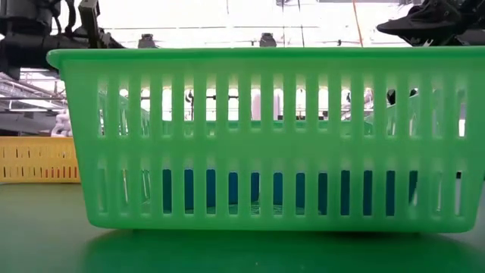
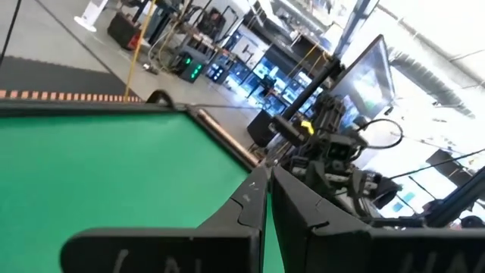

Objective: Sort & place blocks by color
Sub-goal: Return to Home Position

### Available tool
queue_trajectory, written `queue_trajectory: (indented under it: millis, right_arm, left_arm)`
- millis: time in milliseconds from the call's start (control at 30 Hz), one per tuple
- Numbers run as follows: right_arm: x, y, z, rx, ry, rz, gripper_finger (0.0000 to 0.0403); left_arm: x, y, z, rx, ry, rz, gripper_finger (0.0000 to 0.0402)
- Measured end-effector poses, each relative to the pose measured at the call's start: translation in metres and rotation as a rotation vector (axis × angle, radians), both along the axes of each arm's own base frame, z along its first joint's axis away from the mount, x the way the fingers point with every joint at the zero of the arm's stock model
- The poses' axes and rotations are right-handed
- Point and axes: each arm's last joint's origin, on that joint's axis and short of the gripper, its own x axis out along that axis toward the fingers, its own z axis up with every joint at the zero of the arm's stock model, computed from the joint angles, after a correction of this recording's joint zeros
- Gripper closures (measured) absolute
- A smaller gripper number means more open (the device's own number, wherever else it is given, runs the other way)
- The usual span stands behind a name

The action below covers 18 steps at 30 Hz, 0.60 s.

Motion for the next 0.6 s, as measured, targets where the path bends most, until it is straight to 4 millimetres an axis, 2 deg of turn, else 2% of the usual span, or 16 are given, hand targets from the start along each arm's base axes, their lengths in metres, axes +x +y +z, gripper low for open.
queue_trajectory:
  millis: [600]
  right_arm:
    - [0.0,0.0,0.0,0.006,0.002,0.0,0.019]
  left_arm:
    - [-0.004,-0.001,-0.026,0.034,0.084,0.0,0.038]
